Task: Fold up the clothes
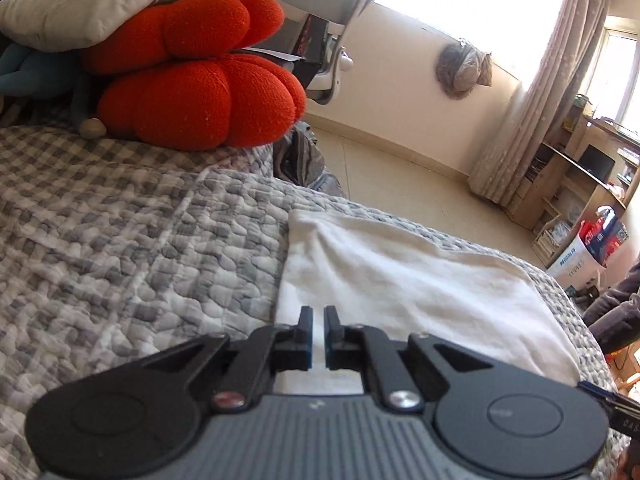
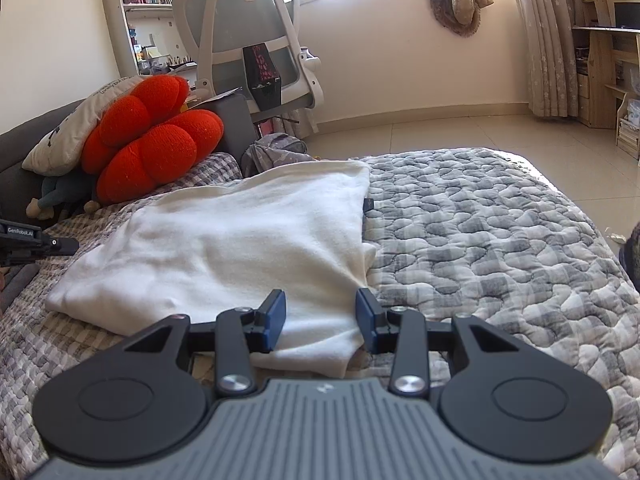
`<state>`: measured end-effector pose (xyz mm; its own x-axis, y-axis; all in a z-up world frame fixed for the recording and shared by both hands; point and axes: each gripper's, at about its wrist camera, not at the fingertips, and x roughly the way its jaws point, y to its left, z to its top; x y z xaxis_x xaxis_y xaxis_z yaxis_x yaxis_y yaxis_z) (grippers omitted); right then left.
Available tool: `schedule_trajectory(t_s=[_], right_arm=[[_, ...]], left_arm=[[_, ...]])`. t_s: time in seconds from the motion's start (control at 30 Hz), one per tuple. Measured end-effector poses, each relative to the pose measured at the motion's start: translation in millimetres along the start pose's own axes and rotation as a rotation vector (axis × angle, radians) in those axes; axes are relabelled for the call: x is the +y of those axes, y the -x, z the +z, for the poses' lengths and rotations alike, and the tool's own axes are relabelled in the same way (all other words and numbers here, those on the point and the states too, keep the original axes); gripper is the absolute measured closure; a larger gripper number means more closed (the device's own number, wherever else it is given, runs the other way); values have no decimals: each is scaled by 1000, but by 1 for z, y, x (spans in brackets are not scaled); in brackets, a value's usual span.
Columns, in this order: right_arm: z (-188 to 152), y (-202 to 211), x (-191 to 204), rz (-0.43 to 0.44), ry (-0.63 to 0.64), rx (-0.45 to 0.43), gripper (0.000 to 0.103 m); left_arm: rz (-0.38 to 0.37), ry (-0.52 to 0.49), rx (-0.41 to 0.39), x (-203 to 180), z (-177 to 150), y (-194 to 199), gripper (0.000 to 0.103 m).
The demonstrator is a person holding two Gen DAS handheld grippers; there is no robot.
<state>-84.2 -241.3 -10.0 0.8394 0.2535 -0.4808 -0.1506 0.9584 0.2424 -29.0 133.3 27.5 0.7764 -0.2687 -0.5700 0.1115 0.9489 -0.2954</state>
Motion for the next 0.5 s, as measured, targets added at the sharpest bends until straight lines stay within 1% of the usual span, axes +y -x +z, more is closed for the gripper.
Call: schedule_trajectory(t_s=[0.07,0.1,0.13,0.17,0.2,0.23,0.3,0.43,0.47,0.5], right_arm=[[0,0,2,-6,7,1,63],[0,0,2,-9,11,1,63],[0,0,3,-12,15,1,63],[0,0,4,-15,18,2,63],[0,0,4,-15,19,2,63],[0,0,3,-14,16,2,63],[1,-1,3,-13,11,4,63],[8,-1,14,-33,25,0,59],[11,-1,19,-31,32,-9,59],[16,-3,29,-12,55,-14,59]], left_arm=[[-15,-13,33,-2,-11,-12,96],[-35,14,14,7,-16,-16,96],[-58,48,-4,16,-19,-19,97],[-86,104,-5,27,-20,-19,100],[-110,162,2,37,-20,-19,100],[-124,190,7,42,-20,-18,100],[-126,177,-4,40,-23,-16,100],[-64,75,-37,20,-28,-10,100],[-53,61,-39,18,-28,-10,100],[-53,62,-40,19,-28,-10,100]])
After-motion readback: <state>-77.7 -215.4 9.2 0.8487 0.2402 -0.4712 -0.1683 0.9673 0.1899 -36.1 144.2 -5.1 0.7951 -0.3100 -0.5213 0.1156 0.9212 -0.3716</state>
